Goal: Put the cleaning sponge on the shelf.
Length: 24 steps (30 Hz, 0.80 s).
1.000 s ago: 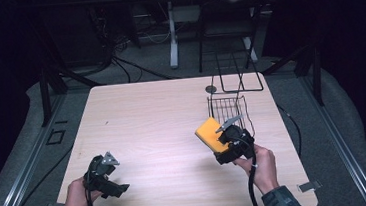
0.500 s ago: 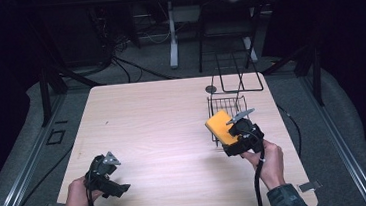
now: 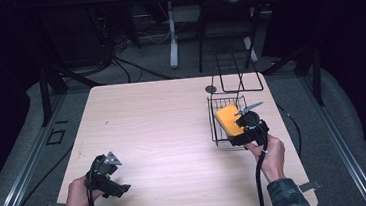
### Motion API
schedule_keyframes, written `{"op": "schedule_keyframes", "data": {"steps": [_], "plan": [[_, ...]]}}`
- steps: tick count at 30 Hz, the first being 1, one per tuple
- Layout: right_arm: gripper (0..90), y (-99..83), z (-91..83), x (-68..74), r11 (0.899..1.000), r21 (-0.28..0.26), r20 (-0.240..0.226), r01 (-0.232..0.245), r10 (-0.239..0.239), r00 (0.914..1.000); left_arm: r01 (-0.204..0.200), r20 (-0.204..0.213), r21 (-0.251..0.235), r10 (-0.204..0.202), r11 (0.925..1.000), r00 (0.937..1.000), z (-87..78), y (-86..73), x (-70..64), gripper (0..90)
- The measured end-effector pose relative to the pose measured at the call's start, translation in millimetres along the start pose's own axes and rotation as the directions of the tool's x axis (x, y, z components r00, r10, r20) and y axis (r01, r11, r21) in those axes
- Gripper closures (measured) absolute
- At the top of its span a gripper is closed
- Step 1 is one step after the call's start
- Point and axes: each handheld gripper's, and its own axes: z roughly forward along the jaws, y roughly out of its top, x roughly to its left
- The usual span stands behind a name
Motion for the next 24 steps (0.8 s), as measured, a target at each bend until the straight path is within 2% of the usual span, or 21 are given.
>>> {"op": "schedule_keyframes", "data": {"steps": [1,6,10,11,18,20,24], "plan": [[22.6,0.0,0.0,0.0,1.000,0.000,0.000,0.000,0.000,1.0000,0.000,0.000,0.000,0.000,1.0000,1.0000,0.0,0.0,0.0,8.1],[22.6,-0.4,13.2,-10.9,0.997,-0.003,-0.014,-0.075,0.075,0.9971,-0.002,0.001,-0.001,0.002,1.0000,1.0000,-0.1,0.2,-0.5,8.1],[22.6,1.2,16.3,-12.1,0.996,0.004,0.005,-0.089,0.089,0.9960,0.000,0.001,0.000,0.000,1.0000,1.0000,-0.1,-0.1,0.2,8.1],[22.7,2.9,20.1,-11.2,0.995,0.019,0.036,-0.101,0.100,0.9943,0.000,0.003,-0.003,0.000,1.0000,1.0000,-0.2,-0.3,0.0,8.1],[22.6,4.8,26.2,-12.2,0.992,0.019,0.020,-0.125,0.124,0.9920,0.000,0.001,-0.005,0.000,1.0000,1.0000,-0.6,-0.4,0.1,8.1],[22.6,5.7,28.9,-12.9,0.987,0.012,0.014,-0.158,0.158,0.9874,-0.001,0.001,-0.003,0.001,1.0000,1.0000,-0.5,-0.4,-0.2,8.1],[22.7,7.4,31.4,-13.6,0.985,0.010,0.026,-0.174,0.174,0.9844,-0.001,0.004,-0.002,0.001,1.0000,1.0000,-0.1,-0.4,0.1,8.2]]}}
